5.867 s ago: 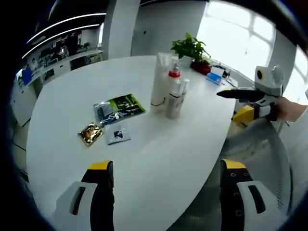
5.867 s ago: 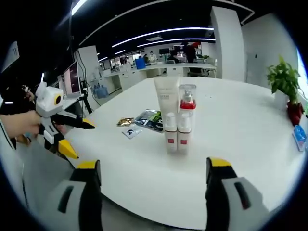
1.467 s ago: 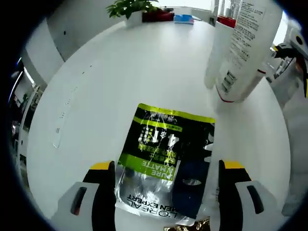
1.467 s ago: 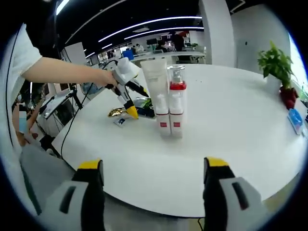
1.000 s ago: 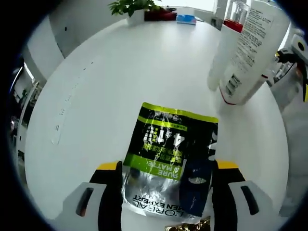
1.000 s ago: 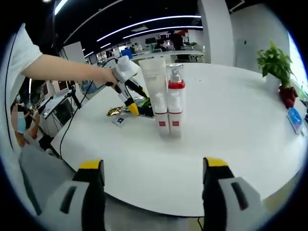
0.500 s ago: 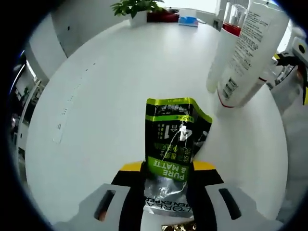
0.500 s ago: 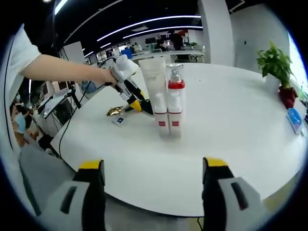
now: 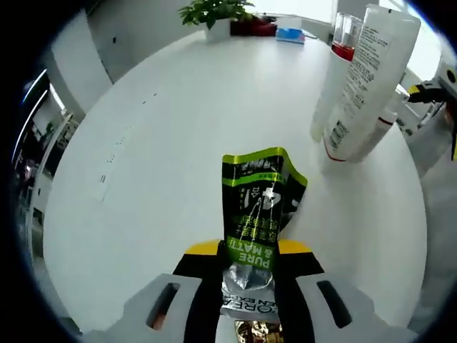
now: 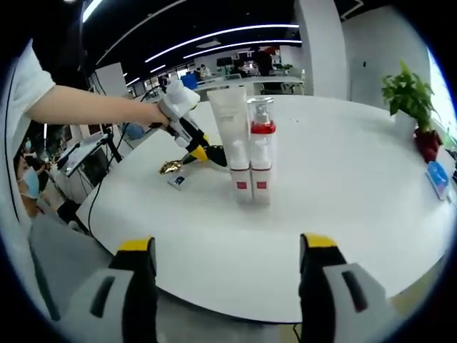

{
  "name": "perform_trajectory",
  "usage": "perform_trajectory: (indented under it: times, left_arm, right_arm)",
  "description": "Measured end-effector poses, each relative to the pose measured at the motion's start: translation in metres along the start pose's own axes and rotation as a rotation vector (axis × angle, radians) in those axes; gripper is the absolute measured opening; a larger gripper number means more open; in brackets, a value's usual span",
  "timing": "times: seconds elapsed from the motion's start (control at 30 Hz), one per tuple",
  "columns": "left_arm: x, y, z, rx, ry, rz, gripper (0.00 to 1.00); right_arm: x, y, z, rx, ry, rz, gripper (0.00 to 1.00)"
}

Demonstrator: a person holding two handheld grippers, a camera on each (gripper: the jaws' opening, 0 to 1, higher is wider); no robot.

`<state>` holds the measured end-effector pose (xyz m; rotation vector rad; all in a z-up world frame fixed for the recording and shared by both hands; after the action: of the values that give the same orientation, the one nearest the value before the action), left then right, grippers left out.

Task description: Arrange the skincare products in the storage area until every visible bottle or jar stands upright without overlapping.

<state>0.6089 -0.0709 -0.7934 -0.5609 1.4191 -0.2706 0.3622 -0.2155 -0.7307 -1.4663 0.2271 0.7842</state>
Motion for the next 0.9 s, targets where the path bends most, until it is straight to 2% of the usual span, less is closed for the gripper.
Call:
perform_trajectory:
  times: [0.33,0.6,0.83,0.9]
  left_arm:
    - [-0.035,-0.005,-0.012,0.004,-0.063,-0.039,0.22]
    - [-0.062,-0.016,-0.034,0.02,-0.098,-0.088,0.21]
    - [-0.078,-0.015,-0.048,0.027,-0.122,-0.097,0.19]
    - [-0.085,-0.016,-0.053,0.023,-0.123,-0.114,0.15]
  right_arm:
    - [-0.001,-0.003,0.003,0.003,-0.02,-0.022,0.81]
    - [-0.003,-0.006,0.013,0.02,-0.082,-0.041,0.69]
    - [-0.004,-0.008,0.017,0.016,-0.101,-0.054,0.66]
    - [-0.005,-0.01,0.018,0.021,-0.108,-0.064,0.65]
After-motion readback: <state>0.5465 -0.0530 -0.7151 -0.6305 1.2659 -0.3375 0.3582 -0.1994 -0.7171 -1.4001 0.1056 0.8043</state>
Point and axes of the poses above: the point that each gripper's makers call its tool centre point, and the gripper's own axes: x roughly forward along the fingers, z roughly to its left, y roughly out of its underside, the point moved 1 cm from there along -x, roughly backward along the fingers
